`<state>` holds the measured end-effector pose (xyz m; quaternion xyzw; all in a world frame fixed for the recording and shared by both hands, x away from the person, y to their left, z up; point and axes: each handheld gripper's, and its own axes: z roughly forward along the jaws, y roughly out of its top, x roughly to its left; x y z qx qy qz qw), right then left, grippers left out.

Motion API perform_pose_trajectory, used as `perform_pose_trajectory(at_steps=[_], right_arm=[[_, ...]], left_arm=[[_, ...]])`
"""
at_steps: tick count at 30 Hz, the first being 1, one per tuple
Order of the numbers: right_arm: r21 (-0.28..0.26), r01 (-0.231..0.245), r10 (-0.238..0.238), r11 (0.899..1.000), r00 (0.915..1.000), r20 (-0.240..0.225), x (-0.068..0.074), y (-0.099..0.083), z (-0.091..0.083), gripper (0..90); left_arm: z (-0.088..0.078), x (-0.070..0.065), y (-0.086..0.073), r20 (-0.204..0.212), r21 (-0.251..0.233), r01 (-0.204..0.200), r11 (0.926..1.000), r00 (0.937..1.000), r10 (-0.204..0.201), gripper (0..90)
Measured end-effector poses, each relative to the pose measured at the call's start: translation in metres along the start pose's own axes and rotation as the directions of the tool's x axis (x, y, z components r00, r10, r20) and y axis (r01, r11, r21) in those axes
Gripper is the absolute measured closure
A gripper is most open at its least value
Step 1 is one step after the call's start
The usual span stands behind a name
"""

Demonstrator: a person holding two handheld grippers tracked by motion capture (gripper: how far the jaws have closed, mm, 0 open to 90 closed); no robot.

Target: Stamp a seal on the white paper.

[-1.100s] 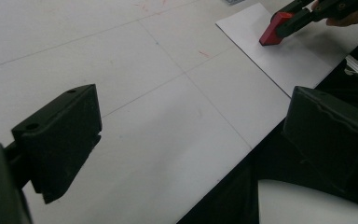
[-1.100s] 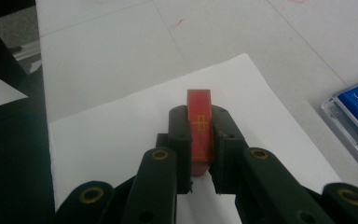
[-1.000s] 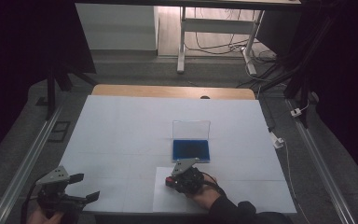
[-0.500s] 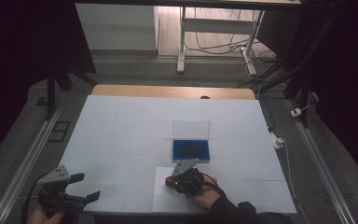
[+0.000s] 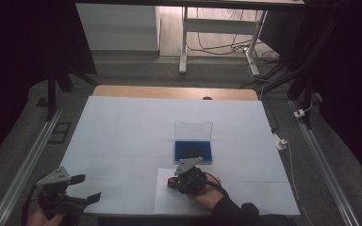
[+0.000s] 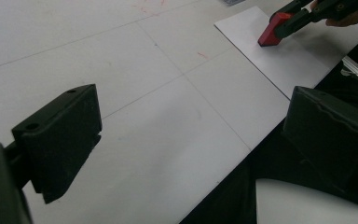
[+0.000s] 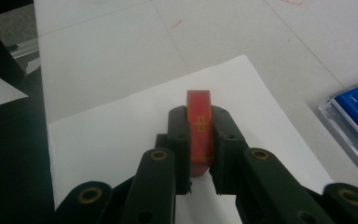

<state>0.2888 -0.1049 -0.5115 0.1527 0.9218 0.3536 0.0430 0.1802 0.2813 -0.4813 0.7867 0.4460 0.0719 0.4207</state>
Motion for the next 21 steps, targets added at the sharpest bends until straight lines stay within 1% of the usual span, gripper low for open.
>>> perform_pose_trajectory(at_steps=[3,4,5,9,15,21], right_arm=[[0.001,-0.007,0.007,1.000,1.0000,0.002,-0.001,0.000,-0.001,79.8],[-0.004,-0.005,0.005,1.000,1.0000,0.000,-0.001,0.000,-0.002,79.8],[-0.011,-0.016,0.016,1.000,0.9999,-0.003,-0.001,0.000,-0.003,79.8],[-0.036,-0.030,0.030,0.999,0.9994,-0.017,-0.003,0.002,-0.007,79.8],[-0.056,-0.021,0.020,0.998,0.9997,-0.015,-0.003,0.006,-0.013,79.9],[-0.059,-0.003,0.003,0.998,1.0000,-0.004,-0.002,0.009,-0.018,79.9]], left_arm=[[0.000,0.000,0.000,0.002,-0.001,0.001,1.0000,1.0000,-0.001,4.7],[0.000,0.000,0.000,0.002,-0.001,0.000,1.0000,1.0000,0.000,4.7],[0.000,0.000,0.000,0.001,-0.002,0.000,1.0000,1.0000,0.000,4.7],[0.000,0.000,0.000,0.002,-0.001,0.000,1.0000,1.0000,0.000,4.7],[0.000,0.000,0.000,0.002,0.000,0.001,1.0000,1.0000,-0.001,4.7],[0.000,0.000,0.000,0.003,-0.001,0.003,1.0000,1.0000,-0.003,4.7]])
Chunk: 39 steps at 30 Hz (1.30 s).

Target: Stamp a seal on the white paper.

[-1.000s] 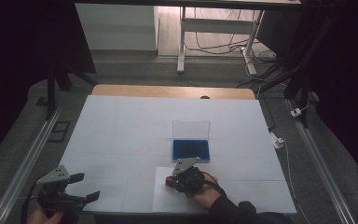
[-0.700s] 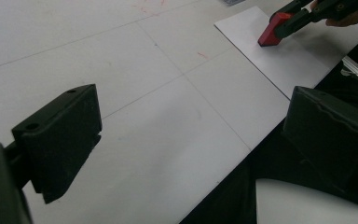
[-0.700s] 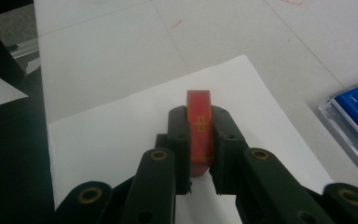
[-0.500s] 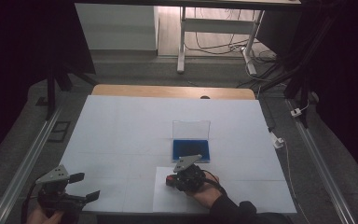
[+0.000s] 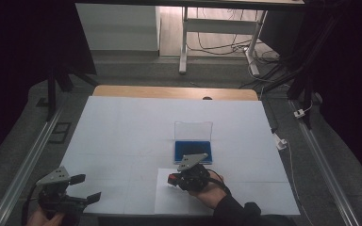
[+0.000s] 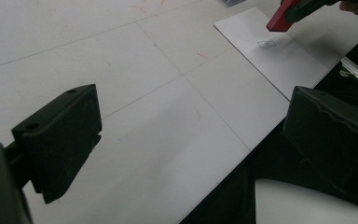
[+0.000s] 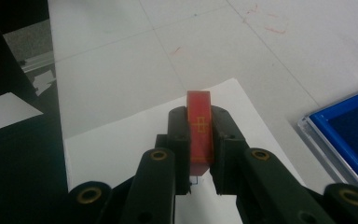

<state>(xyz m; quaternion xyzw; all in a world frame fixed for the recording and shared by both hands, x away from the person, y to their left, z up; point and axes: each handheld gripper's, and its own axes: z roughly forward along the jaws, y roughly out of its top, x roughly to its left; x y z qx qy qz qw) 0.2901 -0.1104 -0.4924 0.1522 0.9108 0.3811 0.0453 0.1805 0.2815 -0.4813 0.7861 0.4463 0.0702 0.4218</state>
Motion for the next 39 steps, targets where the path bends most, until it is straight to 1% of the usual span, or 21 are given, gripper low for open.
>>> perform_pose_trajectory(at_steps=[5,9,15,21,29,34,39], right_arm=[[-0.003,0.008,-0.008,1.000,0.9999,0.011,0.000,0.003,-0.004,79.9],[-0.015,0.003,-0.002,1.000,0.9998,0.017,-0.001,0.004,-0.008,79.9],[-0.035,-0.018,0.019,0.999,0.9992,0.035,-0.007,0.004,-0.015,79.9],[-0.041,-0.040,0.042,0.998,0.9979,0.049,-0.012,0.003,-0.020,79.8],[-0.049,-0.039,0.043,0.998,0.9969,0.067,-0.016,0.003,-0.025,79.8],[-0.056,-0.060,0.064,0.997,0.9953,0.074,-0.022,0.003,-0.028,79.9],[-0.063,-0.073,0.079,0.995,0.9924,0.095,-0.027,0.003,-0.033,79.8]], left_arm=[[0.000,0.000,0.000,-0.001,0.000,-0.001,1.0000,1.0000,0.001,4.7],[0.000,0.000,0.000,-0.001,0.000,-0.003,1.0000,1.0000,0.003,4.8],[0.000,-0.001,0.000,-0.002,-0.002,-0.005,1.0000,1.0000,0.005,5.0],[0.000,-0.001,0.000,-0.002,-0.003,-0.007,1.0000,1.0000,0.007,5.1],[0.000,-0.001,0.000,-0.003,-0.002,-0.009,1.0000,1.0000,0.009,5.2],[0.000,-0.001,0.000,-0.003,-0.002,-0.010,0.9999,0.9999,0.010,5.2],[0.000,-0.001,0.000,-0.004,-0.002,-0.011,0.9999,0.9999,0.011,5.3]])
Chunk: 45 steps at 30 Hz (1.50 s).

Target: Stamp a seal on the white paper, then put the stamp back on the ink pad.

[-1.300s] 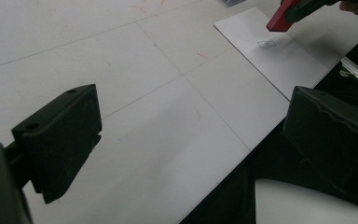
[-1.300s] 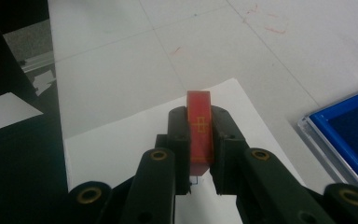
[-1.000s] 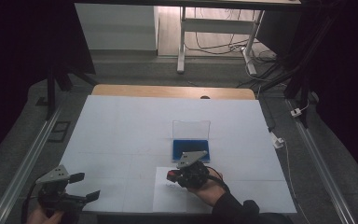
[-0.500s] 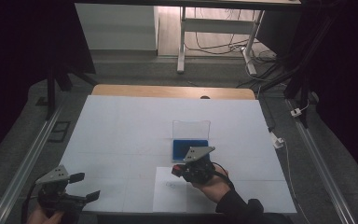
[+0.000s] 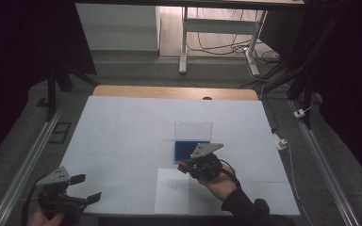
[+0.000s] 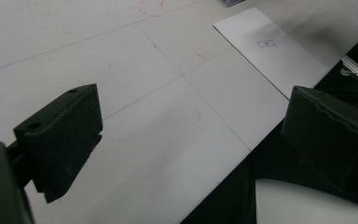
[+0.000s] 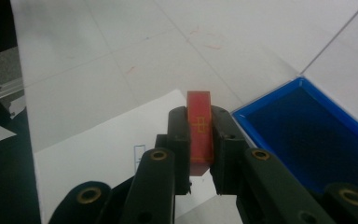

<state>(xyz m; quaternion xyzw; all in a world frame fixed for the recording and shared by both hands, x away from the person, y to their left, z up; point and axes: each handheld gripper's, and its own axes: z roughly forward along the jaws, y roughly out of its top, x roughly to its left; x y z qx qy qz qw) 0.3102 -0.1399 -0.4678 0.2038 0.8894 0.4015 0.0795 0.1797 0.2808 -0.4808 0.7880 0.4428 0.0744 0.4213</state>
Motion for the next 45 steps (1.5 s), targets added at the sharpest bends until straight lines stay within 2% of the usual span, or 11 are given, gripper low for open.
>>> perform_pose_trajectory(at_steps=[17,25,32,45], right_arm=[[-0.036,-0.066,0.068,0.997,0.9960,0.057,-0.027,-0.003,-0.016,79.8],[-0.048,-0.098,0.101,0.994,0.9926,0.066,-0.037,-0.004,-0.019,79.8],[-0.049,-0.100,0.103,0.994,0.9920,0.073,-0.042,-0.003,-0.018,79.8],[-0.050,-0.092,0.097,0.994,0.9887,0.114,-0.054,0.000,-0.014,79.8]], left_arm=[[0.000,-0.001,0.000,0.000,-0.002,-0.003,1.0000,1.0000,0.003,5.3],[0.000,0.000,0.000,0.001,-0.002,-0.003,1.0000,1.0000,0.003,5.3],[0.000,0.000,0.000,0.001,-0.001,-0.004,1.0000,1.0000,0.004,5.3],[0.000,0.000,0.000,0.000,0.000,-0.004,1.0000,1.0000,0.004,5.3]])
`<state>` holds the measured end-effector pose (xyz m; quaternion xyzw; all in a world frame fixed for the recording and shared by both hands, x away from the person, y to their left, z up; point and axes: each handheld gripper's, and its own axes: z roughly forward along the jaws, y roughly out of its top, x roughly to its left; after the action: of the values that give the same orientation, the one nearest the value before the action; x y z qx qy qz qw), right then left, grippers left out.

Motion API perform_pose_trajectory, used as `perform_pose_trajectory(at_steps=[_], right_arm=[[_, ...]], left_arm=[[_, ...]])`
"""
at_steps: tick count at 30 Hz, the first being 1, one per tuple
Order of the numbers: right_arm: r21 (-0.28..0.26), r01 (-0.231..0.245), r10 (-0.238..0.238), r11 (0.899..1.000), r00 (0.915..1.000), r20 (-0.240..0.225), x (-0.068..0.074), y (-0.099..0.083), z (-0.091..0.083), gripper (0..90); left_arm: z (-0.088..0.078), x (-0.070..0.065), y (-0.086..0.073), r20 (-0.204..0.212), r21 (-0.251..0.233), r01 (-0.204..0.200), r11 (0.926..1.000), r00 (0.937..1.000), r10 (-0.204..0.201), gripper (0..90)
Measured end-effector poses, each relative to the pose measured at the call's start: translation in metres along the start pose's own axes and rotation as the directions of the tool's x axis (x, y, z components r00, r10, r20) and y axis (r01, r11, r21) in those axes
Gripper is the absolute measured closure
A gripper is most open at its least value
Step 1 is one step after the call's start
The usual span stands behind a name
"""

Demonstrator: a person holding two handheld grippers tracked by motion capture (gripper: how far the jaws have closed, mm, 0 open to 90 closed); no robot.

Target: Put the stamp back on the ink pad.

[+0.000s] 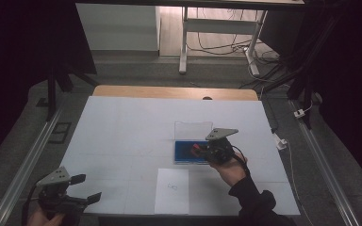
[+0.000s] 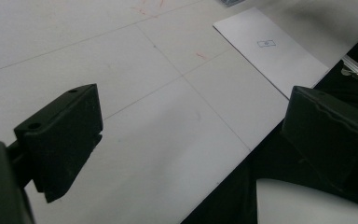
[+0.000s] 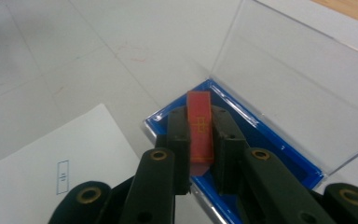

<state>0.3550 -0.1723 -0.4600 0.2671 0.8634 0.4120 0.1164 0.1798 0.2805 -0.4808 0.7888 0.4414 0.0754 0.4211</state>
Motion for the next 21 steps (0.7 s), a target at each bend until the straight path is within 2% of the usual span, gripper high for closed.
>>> perform_pose_trajectory(at_steps=[10,16,21], right_arm=[[0.024,0.004,-0.005,1.000,0.9994,0.034,-0.009,0.003,0.012,79.8],[0.036,-0.021,0.019,0.999,0.9986,0.049,-0.015,0.005,0.019,79.8],[0.064,-0.002,-0.001,0.998,0.9985,0.056,-0.017,0.005,0.028,79.8]], left_arm=[[0.000,0.000,0.000,-0.002,0.001,0.002,1.0000,1.0000,-0.002,5.4],[0.000,0.000,0.000,-0.003,0.004,0.006,1.0000,1.0000,-0.006,5.4],[0.000,0.000,0.000,-0.002,0.002,0.005,1.0000,1.0000,-0.005,5.4]])
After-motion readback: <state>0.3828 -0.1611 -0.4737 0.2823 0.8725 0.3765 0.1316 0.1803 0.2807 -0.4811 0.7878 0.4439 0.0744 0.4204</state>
